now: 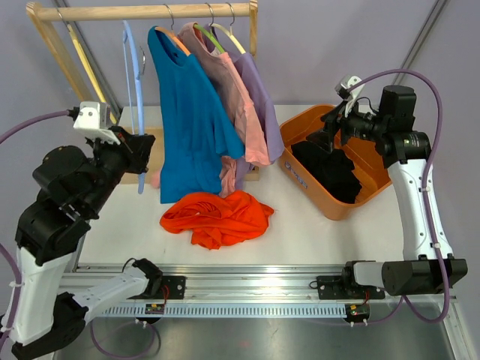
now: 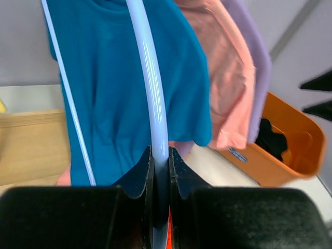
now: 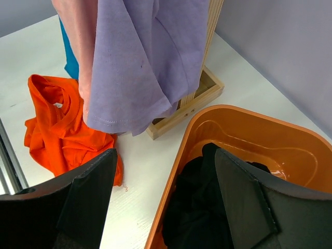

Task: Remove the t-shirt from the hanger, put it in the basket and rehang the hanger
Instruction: Hang the hanger back to the clothesline with the left arm

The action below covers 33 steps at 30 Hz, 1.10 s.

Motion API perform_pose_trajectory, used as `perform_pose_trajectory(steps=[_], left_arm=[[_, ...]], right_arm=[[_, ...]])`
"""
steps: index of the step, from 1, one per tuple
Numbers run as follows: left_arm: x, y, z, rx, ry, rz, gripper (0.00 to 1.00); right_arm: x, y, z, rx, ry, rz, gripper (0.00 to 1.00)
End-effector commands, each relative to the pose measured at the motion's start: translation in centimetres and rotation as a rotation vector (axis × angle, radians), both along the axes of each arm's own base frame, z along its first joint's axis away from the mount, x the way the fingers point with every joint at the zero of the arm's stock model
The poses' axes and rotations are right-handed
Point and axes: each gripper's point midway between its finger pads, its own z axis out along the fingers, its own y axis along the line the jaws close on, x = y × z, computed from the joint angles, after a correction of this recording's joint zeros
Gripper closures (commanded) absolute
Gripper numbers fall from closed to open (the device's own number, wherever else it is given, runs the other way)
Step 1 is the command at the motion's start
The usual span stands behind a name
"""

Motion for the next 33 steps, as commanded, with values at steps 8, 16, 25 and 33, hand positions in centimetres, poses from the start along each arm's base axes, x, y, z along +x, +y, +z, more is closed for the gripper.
perform_pose_trajectory(steps=[8,16,25,33], left_arm=[[10.3,2.1,3.5,-0.202,-0.097,0.153,1.0],[15.8,4.4,5.6,-0.354,-0.114,0.083,1.0],[19.1,7.8,8.2,-0.542,-0.155,0.1,1.0],[22.0,10.1,6.7,-0.651,-0.079,0.168,1.0]], right_arm=[[-0.3,0.6,1.5,0.065,-0.038,0.028,0.17],[-0.9,0.9,1.2,0.092,-0.025,0.036,0.17],[-0.7,1.1,0.4,0.105,0.005,0.047,0.17],[-0.7,1.2,0.6,0.113,-0.002,0.048,0.17]])
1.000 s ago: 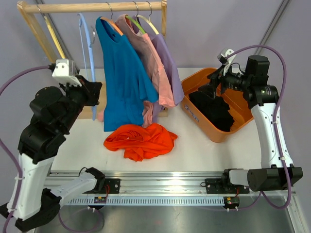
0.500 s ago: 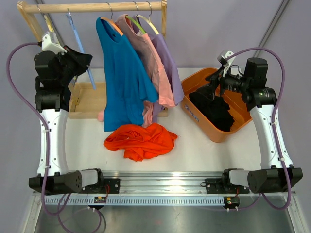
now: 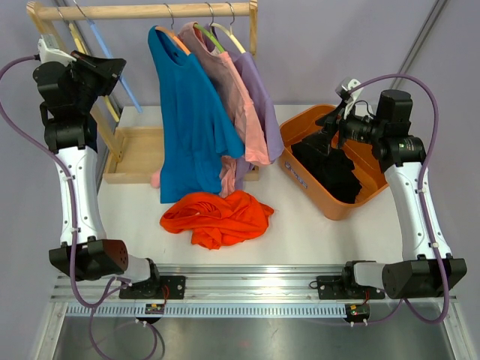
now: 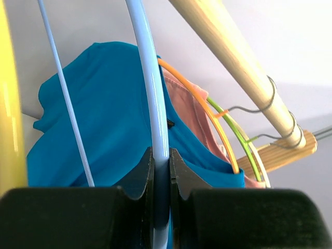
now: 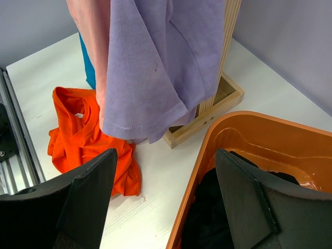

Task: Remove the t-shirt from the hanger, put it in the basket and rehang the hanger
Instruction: Hang the hanger back to the clothesline with the left arm

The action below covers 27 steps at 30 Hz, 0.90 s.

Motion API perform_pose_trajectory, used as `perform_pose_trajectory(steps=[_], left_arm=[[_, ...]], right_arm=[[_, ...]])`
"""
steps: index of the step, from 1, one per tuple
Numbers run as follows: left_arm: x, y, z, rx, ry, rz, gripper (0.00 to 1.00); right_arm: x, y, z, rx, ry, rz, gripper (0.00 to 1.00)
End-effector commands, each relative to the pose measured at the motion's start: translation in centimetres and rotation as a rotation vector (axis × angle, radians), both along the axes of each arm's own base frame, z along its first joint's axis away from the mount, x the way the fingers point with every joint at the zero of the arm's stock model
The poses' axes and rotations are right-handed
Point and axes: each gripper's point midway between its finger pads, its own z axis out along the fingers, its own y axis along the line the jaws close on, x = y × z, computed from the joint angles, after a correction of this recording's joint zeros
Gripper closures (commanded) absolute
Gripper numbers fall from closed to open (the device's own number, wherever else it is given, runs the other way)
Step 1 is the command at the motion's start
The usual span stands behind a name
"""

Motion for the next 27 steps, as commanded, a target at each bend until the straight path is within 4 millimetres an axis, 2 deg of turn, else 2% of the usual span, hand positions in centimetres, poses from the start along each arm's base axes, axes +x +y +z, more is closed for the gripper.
perform_pose_trajectory(steps=[1,10,13,22,27], left_arm=[[-0.2,0.5,3.6,-0.037,-0.101,0.003,1.0],[0.7,1.8,1.1,-0.125,-0.019,0.043,1.0],[0.7,2.1,0.5,-0.144,0.0,0.051,0.97],[0.2,1.7,0.4,-0.163,0.009,0.037,0.83],[0.7,1.7,0.4,-0.178,0.015,0.024,0.87]], right_arm=[[-0.4,0.1,1.3,0.018,-0.053,0.012,0.17],[-1.1,0.2,1.5,0.023,-0.069,0.028,0.16],[-1.4,0.3,1.6,0.024,-0.075,0.036,0.16],[-2.1,0.6,1.8,0.033,-0.074,0.062,0.16],[-2.3,0.7,2.0,0.041,-0.075,0.074,0.16]])
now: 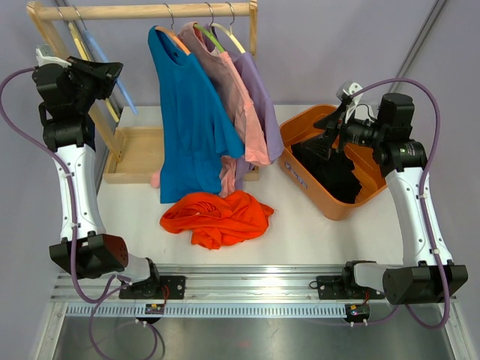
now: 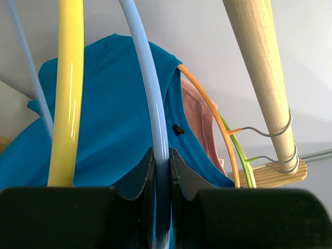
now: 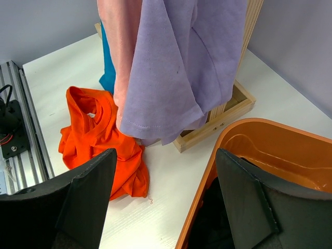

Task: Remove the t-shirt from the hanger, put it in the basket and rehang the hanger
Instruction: Hang the hanger back to the clothesline with the left arm

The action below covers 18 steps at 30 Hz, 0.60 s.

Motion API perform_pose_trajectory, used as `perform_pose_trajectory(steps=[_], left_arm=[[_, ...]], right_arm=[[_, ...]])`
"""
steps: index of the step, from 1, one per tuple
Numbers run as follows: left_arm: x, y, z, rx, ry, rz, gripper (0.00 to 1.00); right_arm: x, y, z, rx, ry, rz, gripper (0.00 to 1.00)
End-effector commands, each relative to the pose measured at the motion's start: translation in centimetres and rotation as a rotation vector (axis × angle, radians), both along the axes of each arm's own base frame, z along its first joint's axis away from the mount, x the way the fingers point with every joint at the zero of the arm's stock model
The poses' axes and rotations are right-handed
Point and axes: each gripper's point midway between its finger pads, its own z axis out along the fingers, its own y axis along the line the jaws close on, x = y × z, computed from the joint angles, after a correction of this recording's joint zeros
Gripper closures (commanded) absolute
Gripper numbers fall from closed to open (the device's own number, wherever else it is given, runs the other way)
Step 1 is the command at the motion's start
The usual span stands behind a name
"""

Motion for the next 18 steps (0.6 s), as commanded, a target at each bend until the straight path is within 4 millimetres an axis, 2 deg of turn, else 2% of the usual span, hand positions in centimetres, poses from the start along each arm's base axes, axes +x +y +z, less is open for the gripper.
perform_pose_trajectory(steps=[1,4,7,8,10,11,12,14,16,17,18], left_arm=[[0.2,0.0,1.7,-0.011,-0.055,-0.015,0.88],[0.6,0.2,1.9,-0.023,-0.057,-0.014,0.87],[0.5,0.1,2.3,-0.02,-0.065,-0.017,0.77],[0.3,-0.1,2.5,-0.015,-0.071,-0.02,0.7],[-0.2,-0.1,2.8,-0.012,-0.078,-0.022,0.6],[-0.8,-0.4,3.5,-0.005,-0.097,-0.026,0.56],[-1.3,-0.8,3.9,0.0,-0.108,-0.039,0.47],[-2.1,-1.2,4.5,0.011,-0.127,-0.054,0.41],[-3.8,-1.8,5.6,0.022,-0.157,-0.067,0.32],[-4.5,-2.1,5.9,0.028,-0.168,-0.068,0.29],[-5.6,-2.4,6.1,0.034,-0.174,-0.066,0.27]], right_arm=[[-0.9,0.2,1.7,0.021,-0.055,0.021,0.16],[-1.1,0.2,1.7,0.02,-0.061,0.025,0.16],[-1.2,0.1,1.5,0.014,-0.061,0.022,0.16],[-1.3,0.2,1.5,0.015,-0.059,0.025,0.16],[-1.5,0.2,1.3,0.015,-0.057,0.034,0.16],[-1.8,0.4,1.3,0.021,-0.052,0.056,0.16],[-1.9,0.6,1.3,0.019,-0.062,0.083,0.15],[-3.3,1.4,1.0,0.031,-0.066,0.188,0.15],[-4.3,2.1,0.6,0.035,-0.069,0.261,0.14],[-5.5,2.7,0.1,0.043,-0.044,0.318,0.12],[-6.1,3.5,-0.1,0.016,-0.106,0.378,0.11]])
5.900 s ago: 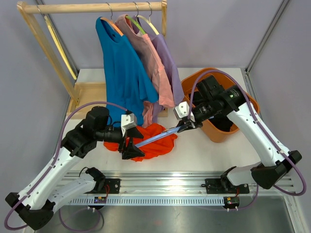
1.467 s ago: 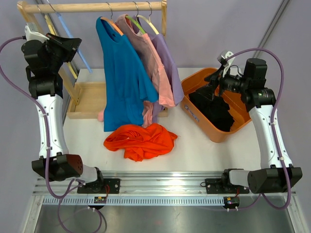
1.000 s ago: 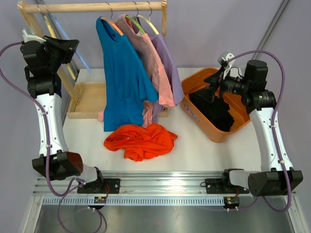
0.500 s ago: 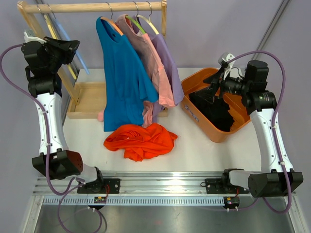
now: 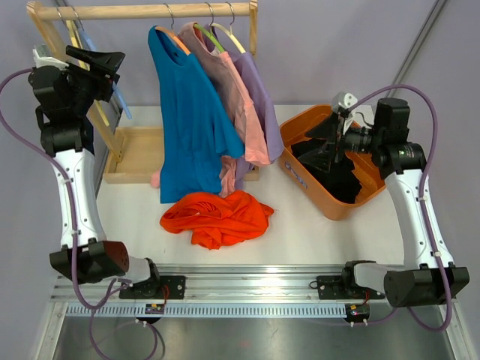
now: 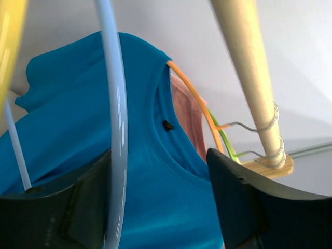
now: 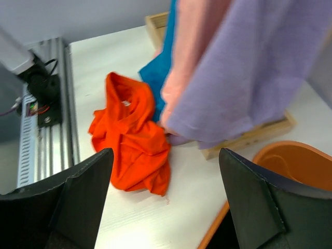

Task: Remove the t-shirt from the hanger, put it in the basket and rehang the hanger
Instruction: Hang the hanger back to the clothesline with the left arm, then place the tshirt into the basket

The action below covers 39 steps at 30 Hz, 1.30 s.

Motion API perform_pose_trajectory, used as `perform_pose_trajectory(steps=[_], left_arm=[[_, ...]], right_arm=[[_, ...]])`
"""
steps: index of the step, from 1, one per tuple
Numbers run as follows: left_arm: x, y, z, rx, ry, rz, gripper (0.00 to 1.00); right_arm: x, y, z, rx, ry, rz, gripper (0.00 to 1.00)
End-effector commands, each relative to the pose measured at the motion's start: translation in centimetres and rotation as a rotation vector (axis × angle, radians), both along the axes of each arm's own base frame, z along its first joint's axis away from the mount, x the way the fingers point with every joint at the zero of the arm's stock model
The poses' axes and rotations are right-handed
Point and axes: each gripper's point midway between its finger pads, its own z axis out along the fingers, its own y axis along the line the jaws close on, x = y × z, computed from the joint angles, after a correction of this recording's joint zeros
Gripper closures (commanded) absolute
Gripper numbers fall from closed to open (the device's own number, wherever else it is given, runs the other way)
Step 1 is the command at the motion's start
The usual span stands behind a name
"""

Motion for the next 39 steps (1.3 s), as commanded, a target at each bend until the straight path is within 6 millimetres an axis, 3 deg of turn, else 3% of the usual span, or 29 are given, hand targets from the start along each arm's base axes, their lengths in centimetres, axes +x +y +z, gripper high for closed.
perform_pose_trajectory(steps=[1,3,4,5,6,7,16,18,20,21,22,23,24,26,27,30,33,34,36,39], left_arm=[[-5.5,-1.9,5.3,0.07,-0.165,-0.036,0.23],[-6.2,-2.1,4.1,0.076,-0.137,-0.035,0.2],[-7.4,-2.4,4.4,0.09,-0.149,-0.031,0.17],[-7.7,-2.5,4.0,0.093,-0.14,-0.032,0.16],[-8.1,-2.5,3.3,0.094,-0.125,-0.028,0.14],[-8.9,-2.5,3.4,0.116,-0.13,-0.014,0.12],[-12.2,-1.3,-1.0,0.267,0.001,0.083,0.03],[-13.8,-1.3,-1.5,0.345,-0.007,0.094,0.03],[-14.8,-1.6,-3.9,0.385,0.041,0.072,0.03],[-16.4,-2.2,-4.1,0.442,0.016,0.056,0.02],[-18.7,-2.3,-8.2,0.495,0.098,0.05,0.01],[-18.4,-2.0,-9.5,0.508,0.129,0.051,0.01],[-20.1,-2.2,-10.1,0.531,0.119,0.062,0.01],[-21.6,-2.2,-13.9,0.54,0.21,0.05,0.01],[-23.1,-2.5,-14.8,0.546,0.223,0.051,0.01],[-24.8,-2.4,-17.8,0.548,0.294,0.059,0.01],[-26.5,-1.9,-19.0,0.568,0.318,0.1,0.01],[-26.8,-1.9,-19.1,0.574,0.315,0.109,0.01],[-26.9,-1.7,-19.5,0.583,0.32,0.119,0.01],[-26.7,-1.6,-19.3,0.588,0.303,0.126,0.01]], right_arm=[[-4.4,2.6,-0.9,-0.006,-0.038,0.247,0.1],[-4.9,3.7,-1.8,-0.063,-0.112,0.314,0.07],[-6.4,5.2,-2.4,-0.084,-0.123,0.395,0.08],[-7.8,5.4,-3.9,-0.131,-0.062,0.43,0.07],[-7.9,6.2,-4.4,-0.165,-0.113,0.491,0.07],[-9.8,7.0,-5.3,-0.19,-0.065,0.565,0.07],[-12.0,12.1,-8.7,-0.361,-0.13,0.793,0.07],[-13.1,13.7,-10.6,-0.423,-0.173,0.891,0.07],[-14.2,14.9,-13.2,-0.482,-0.201,1.013,0.07],[-14.4,15.4,-13.9,-0.496,-0.208,1.042,0.06],[-13.9,17.6,-17.3,-0.589,-0.191,1.069,0.03],[-14.6,18.1,-17.0,-0.586,-0.207,1.088,0.03],[-13.9,19.4,-17.8,-0.603,-0.237,1.07,0.03],[-12.7,20.8,-20.6,-0.705,-0.191,1.002,0.01],[-11.3,22.3,-21.5,-0.749,-0.199,0.902,0.01],[-8.8,25.0,-24.5,-0.79,-0.197,0.742,0.01],[-6.0,25.1,-27.7,-0.868,-0.158,0.549,0.01],[-5.4,24.2,-29.5,-0.926,-0.13,0.495,0.01],[-4.3,24.0,-30.8,-0.947,-0.141,0.42,0.02],[-4.2,22.4,-33.7,-1.001,-0.12,0.379,0.08]])
